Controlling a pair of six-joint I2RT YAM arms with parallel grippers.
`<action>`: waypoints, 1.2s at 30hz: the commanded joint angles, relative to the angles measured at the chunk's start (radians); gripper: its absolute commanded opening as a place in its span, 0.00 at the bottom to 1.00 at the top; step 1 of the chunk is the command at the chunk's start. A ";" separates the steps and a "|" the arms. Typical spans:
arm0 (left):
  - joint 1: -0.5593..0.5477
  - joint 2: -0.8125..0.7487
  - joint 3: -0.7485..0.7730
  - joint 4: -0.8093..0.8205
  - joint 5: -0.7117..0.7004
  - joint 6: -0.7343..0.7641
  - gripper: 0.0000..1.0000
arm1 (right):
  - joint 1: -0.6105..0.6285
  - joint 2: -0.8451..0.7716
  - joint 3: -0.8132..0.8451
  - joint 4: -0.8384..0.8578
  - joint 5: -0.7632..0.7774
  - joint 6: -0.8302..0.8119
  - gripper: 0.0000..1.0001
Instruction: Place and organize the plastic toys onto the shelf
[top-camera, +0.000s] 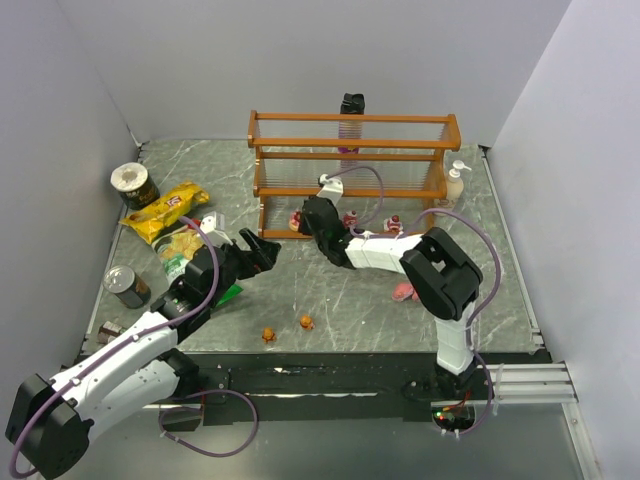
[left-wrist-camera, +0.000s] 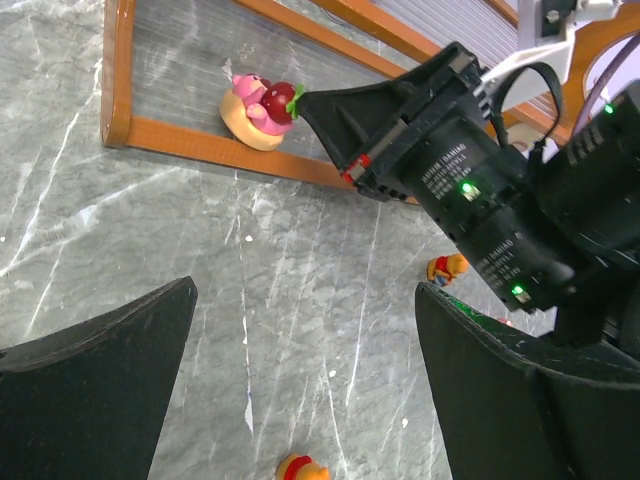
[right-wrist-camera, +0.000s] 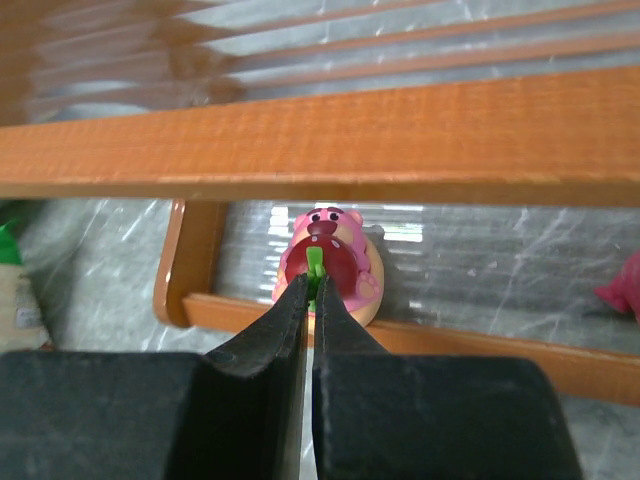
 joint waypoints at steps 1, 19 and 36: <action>0.006 -0.003 -0.003 0.006 -0.016 -0.011 0.96 | 0.007 0.035 0.067 0.008 0.040 -0.009 0.00; 0.012 0.008 -0.005 0.011 -0.013 -0.009 0.97 | 0.022 0.104 0.156 -0.134 0.022 -0.049 0.00; 0.018 0.017 -0.002 0.018 0.003 -0.011 0.96 | 0.056 0.099 0.151 -0.218 0.069 -0.073 0.21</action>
